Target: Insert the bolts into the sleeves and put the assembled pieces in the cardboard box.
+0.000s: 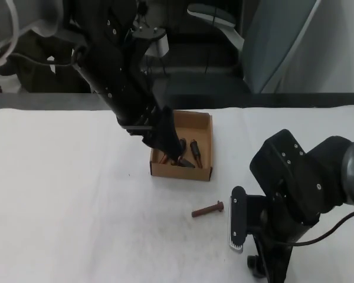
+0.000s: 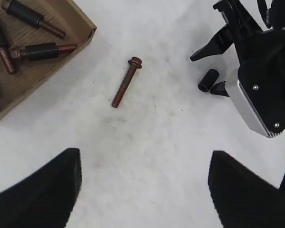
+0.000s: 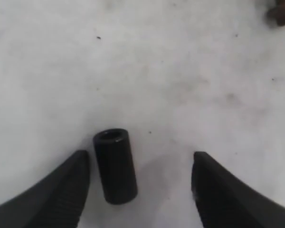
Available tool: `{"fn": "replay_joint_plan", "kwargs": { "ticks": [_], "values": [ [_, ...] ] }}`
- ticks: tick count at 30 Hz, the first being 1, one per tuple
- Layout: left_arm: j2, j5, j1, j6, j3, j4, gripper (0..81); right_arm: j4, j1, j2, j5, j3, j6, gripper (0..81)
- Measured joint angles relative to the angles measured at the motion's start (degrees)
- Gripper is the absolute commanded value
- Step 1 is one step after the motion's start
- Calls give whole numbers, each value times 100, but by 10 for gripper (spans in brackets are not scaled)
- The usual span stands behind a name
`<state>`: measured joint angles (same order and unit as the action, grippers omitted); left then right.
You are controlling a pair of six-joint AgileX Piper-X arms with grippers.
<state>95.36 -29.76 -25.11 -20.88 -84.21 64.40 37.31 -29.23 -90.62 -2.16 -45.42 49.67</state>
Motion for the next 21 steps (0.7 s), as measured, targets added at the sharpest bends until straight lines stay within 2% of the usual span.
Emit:
{"fn": "replay_joint_plan", "kwargs": {
  "ticks": [3, 5, 12, 17, 21],
  "values": [
    [0, 0, 0, 0, 0, -100, 700, 141, 0, 0, 156, 0, 0, 573],
    [0, 0, 0, 34, 5, -139, 700, 184, 0, -14, 216, 0, 0, 496],
    [0, 0, 0, 89, 5, -137, 700, 379, 0, -281, 340, -88, 43, 1],
    [0, 0, 0, 89, 5, -137, 693, 439, -10, -324, 129, -126, -132, 0],
    [0, 0, 0, 89, 5, -137, 581, 351, 36, -112, 40, -75, -681, 0]
  ]
}}
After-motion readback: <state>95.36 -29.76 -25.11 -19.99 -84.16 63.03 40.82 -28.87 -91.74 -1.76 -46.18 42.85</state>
